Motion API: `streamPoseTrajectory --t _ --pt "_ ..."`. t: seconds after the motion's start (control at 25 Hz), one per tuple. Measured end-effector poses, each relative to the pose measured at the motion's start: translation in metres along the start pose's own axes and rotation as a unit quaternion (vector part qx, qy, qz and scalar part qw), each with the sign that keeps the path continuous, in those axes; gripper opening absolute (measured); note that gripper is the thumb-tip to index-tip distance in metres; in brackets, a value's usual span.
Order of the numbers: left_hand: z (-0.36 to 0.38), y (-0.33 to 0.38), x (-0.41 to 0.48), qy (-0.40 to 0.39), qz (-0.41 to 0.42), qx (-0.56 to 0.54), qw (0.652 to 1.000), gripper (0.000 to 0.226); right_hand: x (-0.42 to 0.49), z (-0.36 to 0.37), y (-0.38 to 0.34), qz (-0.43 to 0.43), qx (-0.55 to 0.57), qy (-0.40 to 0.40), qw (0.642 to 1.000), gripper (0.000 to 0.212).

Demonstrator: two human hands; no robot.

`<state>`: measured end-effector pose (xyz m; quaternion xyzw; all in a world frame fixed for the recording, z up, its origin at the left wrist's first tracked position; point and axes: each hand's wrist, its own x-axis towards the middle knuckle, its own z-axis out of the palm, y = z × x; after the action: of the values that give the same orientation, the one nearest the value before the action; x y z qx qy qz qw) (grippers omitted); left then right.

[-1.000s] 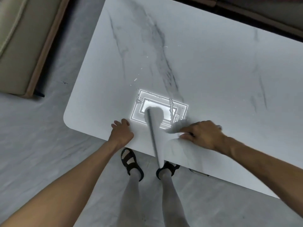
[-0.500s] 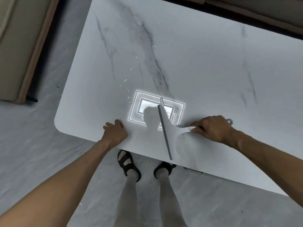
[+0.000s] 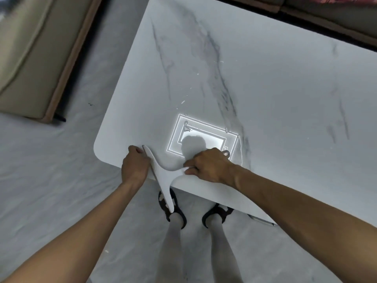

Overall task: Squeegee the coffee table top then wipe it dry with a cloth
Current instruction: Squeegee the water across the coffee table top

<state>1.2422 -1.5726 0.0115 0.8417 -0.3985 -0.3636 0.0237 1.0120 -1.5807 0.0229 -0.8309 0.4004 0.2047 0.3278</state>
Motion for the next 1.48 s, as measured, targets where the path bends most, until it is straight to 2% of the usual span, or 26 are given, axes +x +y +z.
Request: streamPoseTrajectory --t 0.08,0.2,0.36,0.48,0.56,0.6,0.72,0.88,0.96,1.04,1.16,1.24,1.36,1.48 --pt "-0.011 -0.01 0.014 0.001 -0.012 0.001 1.0 0.017 0.035 -0.003 -0.019 0.0 0.005 -0.003 1.0 0.038" --pt "-0.016 -0.019 0.029 -0.051 0.007 0.01 0.999 0.025 0.041 -0.016 -0.003 0.038 0.027 0.027 0.999 0.036" --pt "-0.011 -0.012 0.042 -0.103 0.057 0.023 0.993 0.031 -0.018 -0.019 0.064 0.202 0.086 0.083 0.972 0.036" --pt "-0.009 0.003 0.041 -0.117 0.089 0.029 0.989 0.024 -0.077 -0.012 0.103 0.318 0.097 0.117 0.936 0.04" --pt "-0.011 0.01 0.041 -0.124 0.108 0.04 0.986 0.012 -0.104 -0.015 0.108 0.361 0.074 0.14 0.919 0.043" --pt "-0.015 0.013 0.041 -0.126 0.119 0.041 0.984 0.015 -0.112 -0.019 0.105 0.371 0.063 0.148 0.914 0.043" --pt "-0.032 0.018 0.047 -0.105 0.111 0.016 0.988 0.026 -0.092 -0.047 0.071 0.315 0.068 0.134 0.937 0.037" --pt "-0.058 0.007 0.067 -0.054 0.058 -0.02 0.997 0.023 0.024 -0.066 0.003 0.099 0.04 0.057 0.993 0.034" --pt "-0.069 0.0 0.08 -0.031 0.03 -0.024 0.999 0.034 0.086 -0.062 -0.023 0.019 0.024 0.028 0.999 0.036" --pt "-0.078 -0.004 0.089 -0.019 0.005 -0.012 1.0 0.036 0.126 -0.059 -0.036 -0.015 0.014 0.013 1.0 0.037" --pt "-0.075 0.002 0.098 -0.038 -0.027 -0.001 0.999 0.042 0.139 -0.07 -0.011 -0.006 0.011 0.033 0.999 0.038" --pt "-0.061 0.017 0.099 -0.067 -0.021 -0.004 0.998 0.046 0.119 -0.08 0.033 0.046 0.03 0.056 0.997 0.037" --pt "-0.031 0.062 0.097 -0.088 0.041 0.006 0.995 0.053 0.059 -0.093 0.109 0.152 0.071 0.067 0.984 0.035" --pt "0.003 0.118 0.101 -0.062 0.145 0.093 0.983 0.065 -0.015 -0.087 0.173 0.242 0.106 0.076 0.962 0.035"
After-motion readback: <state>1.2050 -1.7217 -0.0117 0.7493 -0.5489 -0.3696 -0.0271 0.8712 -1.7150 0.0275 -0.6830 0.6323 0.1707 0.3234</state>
